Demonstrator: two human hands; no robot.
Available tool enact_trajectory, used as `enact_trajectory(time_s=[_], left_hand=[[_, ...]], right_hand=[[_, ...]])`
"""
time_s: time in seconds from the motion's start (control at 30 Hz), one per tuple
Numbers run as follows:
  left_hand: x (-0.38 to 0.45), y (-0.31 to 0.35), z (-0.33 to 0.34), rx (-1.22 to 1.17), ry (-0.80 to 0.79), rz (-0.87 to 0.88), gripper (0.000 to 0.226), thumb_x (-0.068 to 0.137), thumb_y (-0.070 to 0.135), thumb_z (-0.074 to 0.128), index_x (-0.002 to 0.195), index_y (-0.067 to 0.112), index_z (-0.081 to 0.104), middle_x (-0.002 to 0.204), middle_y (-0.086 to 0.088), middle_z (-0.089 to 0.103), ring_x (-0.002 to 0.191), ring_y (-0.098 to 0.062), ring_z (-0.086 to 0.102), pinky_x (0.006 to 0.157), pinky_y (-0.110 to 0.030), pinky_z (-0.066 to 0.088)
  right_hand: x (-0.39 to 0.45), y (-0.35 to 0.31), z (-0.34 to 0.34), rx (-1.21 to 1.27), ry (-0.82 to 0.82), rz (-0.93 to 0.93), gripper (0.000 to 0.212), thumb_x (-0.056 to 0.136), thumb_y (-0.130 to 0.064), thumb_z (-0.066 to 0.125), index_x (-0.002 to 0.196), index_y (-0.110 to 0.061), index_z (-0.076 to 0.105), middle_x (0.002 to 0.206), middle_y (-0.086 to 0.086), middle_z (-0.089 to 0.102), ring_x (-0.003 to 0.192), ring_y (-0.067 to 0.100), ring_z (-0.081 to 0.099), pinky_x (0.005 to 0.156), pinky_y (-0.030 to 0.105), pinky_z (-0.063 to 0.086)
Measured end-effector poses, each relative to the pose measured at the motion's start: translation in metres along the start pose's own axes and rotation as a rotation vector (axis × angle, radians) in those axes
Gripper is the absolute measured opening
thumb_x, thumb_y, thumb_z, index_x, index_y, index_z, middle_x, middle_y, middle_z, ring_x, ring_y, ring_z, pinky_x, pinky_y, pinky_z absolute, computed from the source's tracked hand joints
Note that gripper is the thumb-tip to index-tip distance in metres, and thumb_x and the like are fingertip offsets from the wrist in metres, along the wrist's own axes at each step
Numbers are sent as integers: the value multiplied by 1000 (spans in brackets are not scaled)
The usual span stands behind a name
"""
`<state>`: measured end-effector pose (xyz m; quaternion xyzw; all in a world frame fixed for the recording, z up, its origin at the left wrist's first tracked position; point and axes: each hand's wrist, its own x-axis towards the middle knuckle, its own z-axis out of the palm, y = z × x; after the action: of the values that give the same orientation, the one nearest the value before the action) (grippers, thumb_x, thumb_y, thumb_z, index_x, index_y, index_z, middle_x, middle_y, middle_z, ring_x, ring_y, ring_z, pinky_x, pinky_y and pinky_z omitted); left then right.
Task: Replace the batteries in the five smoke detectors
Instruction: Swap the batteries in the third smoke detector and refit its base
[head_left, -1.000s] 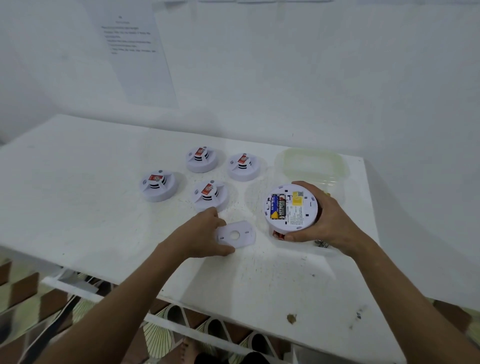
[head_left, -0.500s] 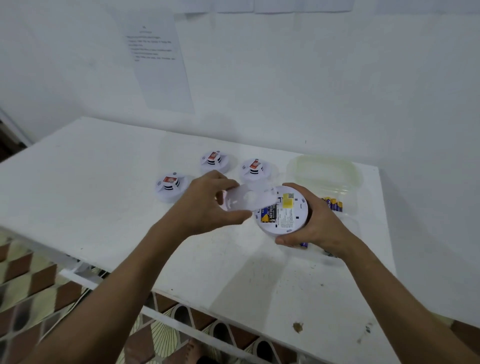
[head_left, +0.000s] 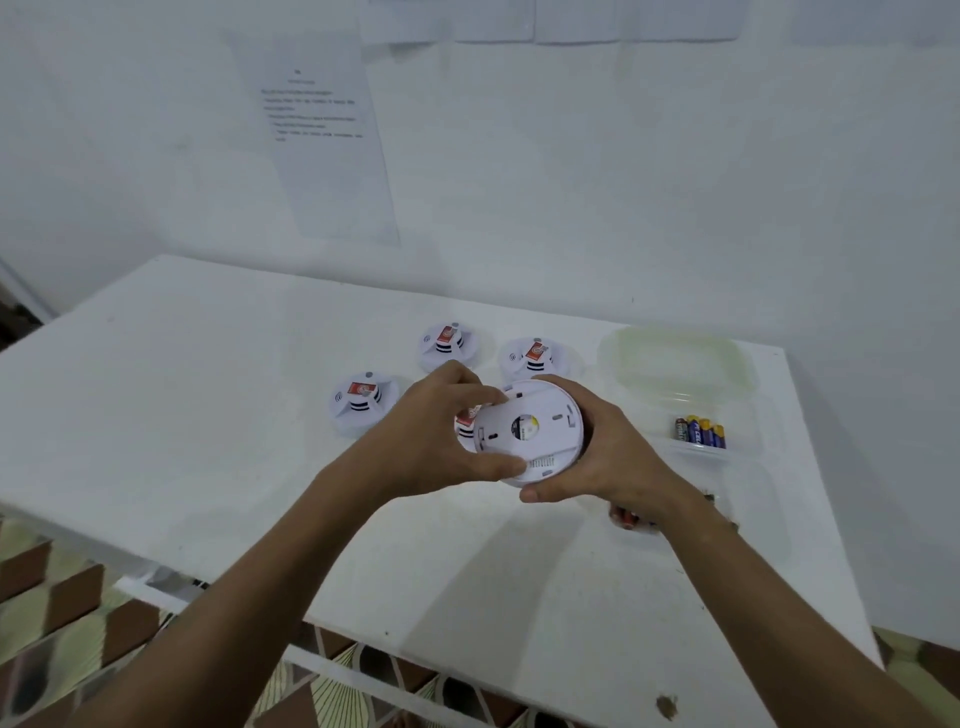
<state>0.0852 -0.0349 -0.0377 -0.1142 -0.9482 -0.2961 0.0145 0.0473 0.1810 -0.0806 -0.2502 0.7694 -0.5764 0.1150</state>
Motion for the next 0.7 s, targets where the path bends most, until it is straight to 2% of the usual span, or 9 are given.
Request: enact_trajectory(time_s=[0.07,0.3,0.43,0.6,0.7], left_hand=[[4,-10,-9,15,-36,4,75,61,59,80,127,30,58,116,14,49,94,1,51,70,-10,41],[16,-36,-30,-29,-69,38,75,61,62,79,127,32,57,123,13,50,102,-5,54,84,-25,51],[20,-50,-35,-69,-77,30,75,62,60,80,129,32,57,123,13,50,107,-8,54,90,-33,51],[24,-65,-40,-89,-14,8,70,56,51,87,119,29,66,117,12,55,101,-9,57,87,-25,48],[26,-78,-41,-89,-37,-1,70,57,53,86,120,31,66,119,13,54,105,-8,55,89,-24,45]], right_hand=[[8,-3,9,0,13,13,94,51,-5,96,133,-25,53,122,-9,66,116,11,61,93,28,55],[31,-10,36,22,73,36,92,51,1,94,130,-23,55,115,-11,68,108,7,64,83,20,54],[43,-13,50,32,110,33,91,51,4,94,130,-19,56,116,-9,68,110,11,63,84,22,54],[53,-12,69,32,182,27,93,49,2,95,130,-21,56,119,-8,67,112,12,62,88,26,56],[58,-11,80,38,205,44,93,49,0,96,129,-24,55,118,-8,67,112,13,62,89,31,57]])
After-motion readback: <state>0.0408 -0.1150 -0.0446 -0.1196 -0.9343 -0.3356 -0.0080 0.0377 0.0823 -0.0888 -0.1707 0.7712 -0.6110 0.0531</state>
